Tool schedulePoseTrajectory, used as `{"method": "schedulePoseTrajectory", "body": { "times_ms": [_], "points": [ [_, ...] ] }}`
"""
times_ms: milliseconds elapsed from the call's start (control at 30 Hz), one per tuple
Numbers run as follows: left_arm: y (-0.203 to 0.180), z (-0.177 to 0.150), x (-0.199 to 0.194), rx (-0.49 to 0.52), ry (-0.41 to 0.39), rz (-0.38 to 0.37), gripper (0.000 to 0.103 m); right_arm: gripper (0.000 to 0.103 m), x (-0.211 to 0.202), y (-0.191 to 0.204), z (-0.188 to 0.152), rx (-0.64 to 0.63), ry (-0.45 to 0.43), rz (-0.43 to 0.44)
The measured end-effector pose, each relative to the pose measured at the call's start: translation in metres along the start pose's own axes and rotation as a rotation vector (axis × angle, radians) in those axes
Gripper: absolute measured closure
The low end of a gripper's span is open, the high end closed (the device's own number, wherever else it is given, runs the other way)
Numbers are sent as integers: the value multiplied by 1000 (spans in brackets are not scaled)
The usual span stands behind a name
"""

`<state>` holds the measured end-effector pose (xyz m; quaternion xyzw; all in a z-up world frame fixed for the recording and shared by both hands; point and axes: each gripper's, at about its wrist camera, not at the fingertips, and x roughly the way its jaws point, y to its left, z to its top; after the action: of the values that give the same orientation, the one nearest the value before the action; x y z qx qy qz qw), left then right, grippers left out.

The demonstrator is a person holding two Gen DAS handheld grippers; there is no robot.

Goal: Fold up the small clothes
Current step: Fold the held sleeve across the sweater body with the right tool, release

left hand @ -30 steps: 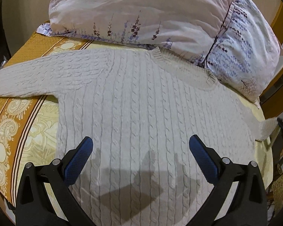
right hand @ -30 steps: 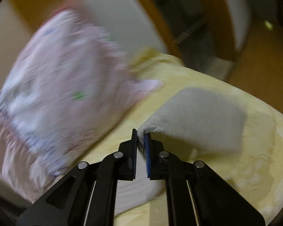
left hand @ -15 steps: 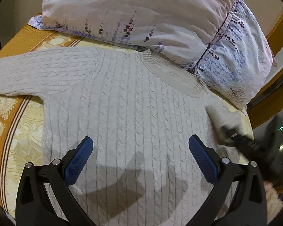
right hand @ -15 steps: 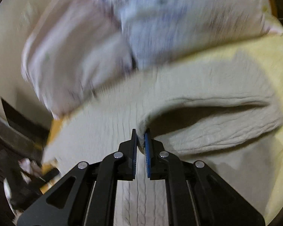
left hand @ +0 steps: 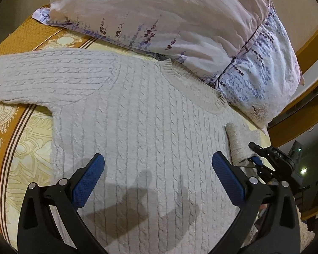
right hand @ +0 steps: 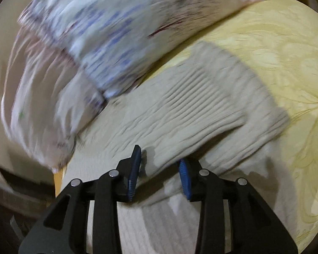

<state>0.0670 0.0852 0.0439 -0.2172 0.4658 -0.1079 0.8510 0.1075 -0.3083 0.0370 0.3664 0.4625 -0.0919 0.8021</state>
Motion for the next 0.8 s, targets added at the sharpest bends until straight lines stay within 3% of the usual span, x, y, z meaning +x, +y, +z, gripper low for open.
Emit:
{"method": "schedulePoseTrajectory", "body": {
  "times_ms": [33,67,200,333,500,633,800],
  "points": [
    [2,0,-1,-3,-2,-2,1,88,1,-1,1,10,-3,-1],
    [5,1,-3,-8,-5,-4,2,92,1,2,3,13,-12,0],
    [20,4,-9,-44,-17,-18,9,95,-10,45,-1,-74,-86,48],
    [34,6,-16,-81,-32,-22,10,95,-12,96,-15,-176,-92,141],
    [52,9,-30,-111,-64,-25,11,95,26,156,-61,-348,40,173],
    [70,11,-44,-138,-93,-12,11,96,56,168,-91,-386,126,140],
    [91,10,-54,-178,-115,6,11,95,66,172,-107,-425,151,98]
  ]
}}
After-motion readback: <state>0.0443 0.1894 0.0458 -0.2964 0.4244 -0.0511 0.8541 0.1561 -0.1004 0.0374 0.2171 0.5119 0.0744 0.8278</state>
